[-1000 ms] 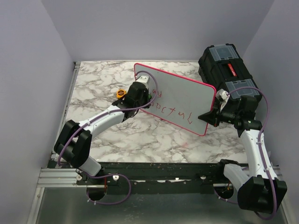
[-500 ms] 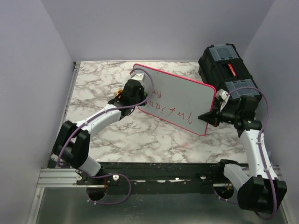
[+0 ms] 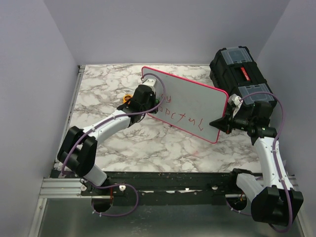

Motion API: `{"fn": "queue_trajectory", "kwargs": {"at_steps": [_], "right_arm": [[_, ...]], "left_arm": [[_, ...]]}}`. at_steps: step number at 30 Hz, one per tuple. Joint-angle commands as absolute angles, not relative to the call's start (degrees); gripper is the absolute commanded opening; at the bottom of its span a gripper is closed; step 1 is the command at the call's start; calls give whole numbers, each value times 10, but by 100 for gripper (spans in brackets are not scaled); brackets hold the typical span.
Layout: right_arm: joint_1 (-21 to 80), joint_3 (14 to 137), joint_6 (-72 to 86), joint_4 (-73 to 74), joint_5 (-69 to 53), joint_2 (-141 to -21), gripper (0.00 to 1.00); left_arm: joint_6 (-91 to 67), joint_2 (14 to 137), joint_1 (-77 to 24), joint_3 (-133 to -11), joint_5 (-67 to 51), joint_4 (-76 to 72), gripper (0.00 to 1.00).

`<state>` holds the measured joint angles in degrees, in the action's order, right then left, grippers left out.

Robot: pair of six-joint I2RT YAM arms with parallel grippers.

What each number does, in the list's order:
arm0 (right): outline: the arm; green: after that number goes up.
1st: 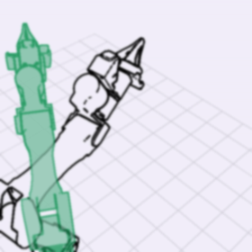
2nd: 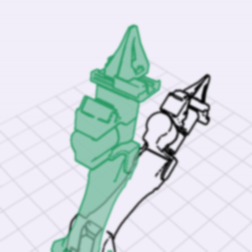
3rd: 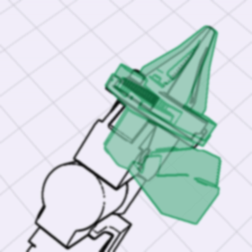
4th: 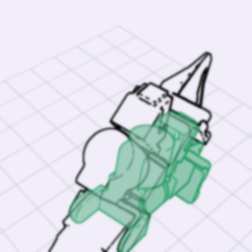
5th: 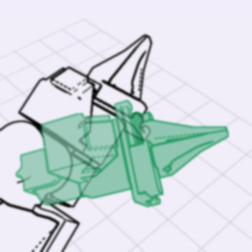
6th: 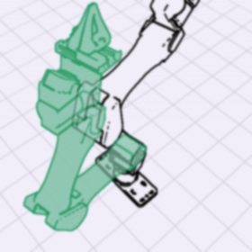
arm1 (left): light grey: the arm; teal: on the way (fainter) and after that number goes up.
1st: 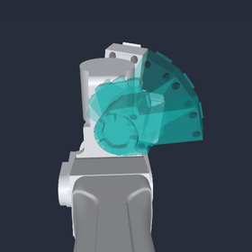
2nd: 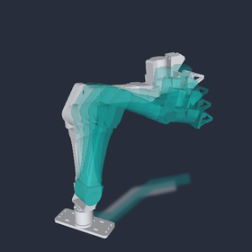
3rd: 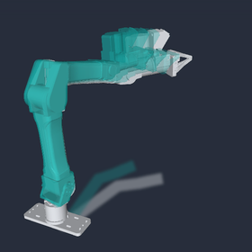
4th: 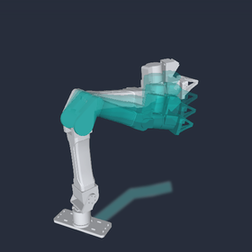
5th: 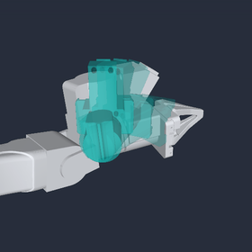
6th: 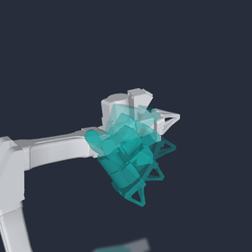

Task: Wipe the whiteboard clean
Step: Erase the whiteboard using the whiteboard eraser.

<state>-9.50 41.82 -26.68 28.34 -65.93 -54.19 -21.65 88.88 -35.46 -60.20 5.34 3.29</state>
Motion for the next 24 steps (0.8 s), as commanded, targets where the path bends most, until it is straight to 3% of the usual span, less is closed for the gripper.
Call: {"fn": "queue_trajectory", "kwargs": {"at_steps": [1, 13, 24], "right_arm": [[-85, 432, -280, 289, -735, -527, 0], [-85, 431, -280, 287, -731, -530, 0], [-85, 432, -281, 287, -734, -530, 0]], "left_arm": [[-207, 858, -303, -599, 48, 21, 0], [-241, 903, -398, -612, 46, 3, 0], [-211, 851, -296, -599, 33, 14, 0]]}}
